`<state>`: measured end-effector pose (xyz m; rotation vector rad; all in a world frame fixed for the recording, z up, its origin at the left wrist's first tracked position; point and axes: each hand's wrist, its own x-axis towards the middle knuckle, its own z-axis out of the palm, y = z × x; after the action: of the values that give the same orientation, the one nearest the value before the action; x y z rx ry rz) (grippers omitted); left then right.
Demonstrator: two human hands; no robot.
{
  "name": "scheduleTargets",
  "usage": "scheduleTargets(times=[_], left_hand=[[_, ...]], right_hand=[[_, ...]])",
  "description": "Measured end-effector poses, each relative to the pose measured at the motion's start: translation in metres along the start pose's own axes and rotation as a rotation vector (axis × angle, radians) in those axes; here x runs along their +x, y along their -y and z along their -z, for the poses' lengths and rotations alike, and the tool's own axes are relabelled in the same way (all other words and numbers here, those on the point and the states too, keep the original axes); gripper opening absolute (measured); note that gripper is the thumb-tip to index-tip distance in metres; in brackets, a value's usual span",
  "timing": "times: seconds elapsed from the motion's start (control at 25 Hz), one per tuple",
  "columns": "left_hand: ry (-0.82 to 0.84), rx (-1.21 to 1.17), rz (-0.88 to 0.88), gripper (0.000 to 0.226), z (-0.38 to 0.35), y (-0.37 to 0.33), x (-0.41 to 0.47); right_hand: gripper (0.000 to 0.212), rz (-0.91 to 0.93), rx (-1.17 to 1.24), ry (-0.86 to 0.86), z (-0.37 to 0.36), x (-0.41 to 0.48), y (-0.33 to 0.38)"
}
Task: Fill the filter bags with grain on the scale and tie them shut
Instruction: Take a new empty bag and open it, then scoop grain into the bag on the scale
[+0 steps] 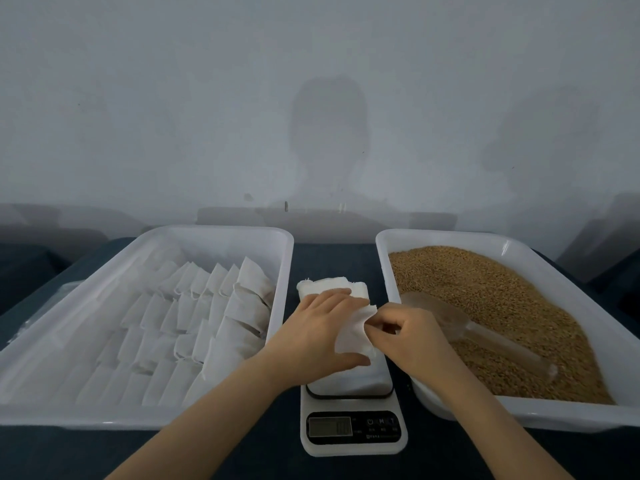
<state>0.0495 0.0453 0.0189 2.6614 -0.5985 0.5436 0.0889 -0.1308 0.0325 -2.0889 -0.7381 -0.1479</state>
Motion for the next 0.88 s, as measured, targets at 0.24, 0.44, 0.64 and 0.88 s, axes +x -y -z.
scheduleTargets(times=[0.24,0.44,0.64,0.88], left_hand=[[0.034,-0.109,0.163,0.067,-0.001,0.002,0.0],[0.127,-0.268,0.309,0.073,0.001,0.005,0.003],[0.165,-0.309,0.373,0.065,0.001,0.008,0.003],[0.219,-0.278,0.381,0.073,0.0,0.008,0.005]], right_hand=[[0.012,0.049,-0.016,0.047,0.001,0.0,-0.001],[0.015,0.013,0.056,-0.092,0.002,-0.005,0.004],[0.024,-0.13,-0.35,-0.244,0.059,0.002,-0.032],[0.044,-0.409,-0.961,0.189,0.1,-0.01,-0.09]])
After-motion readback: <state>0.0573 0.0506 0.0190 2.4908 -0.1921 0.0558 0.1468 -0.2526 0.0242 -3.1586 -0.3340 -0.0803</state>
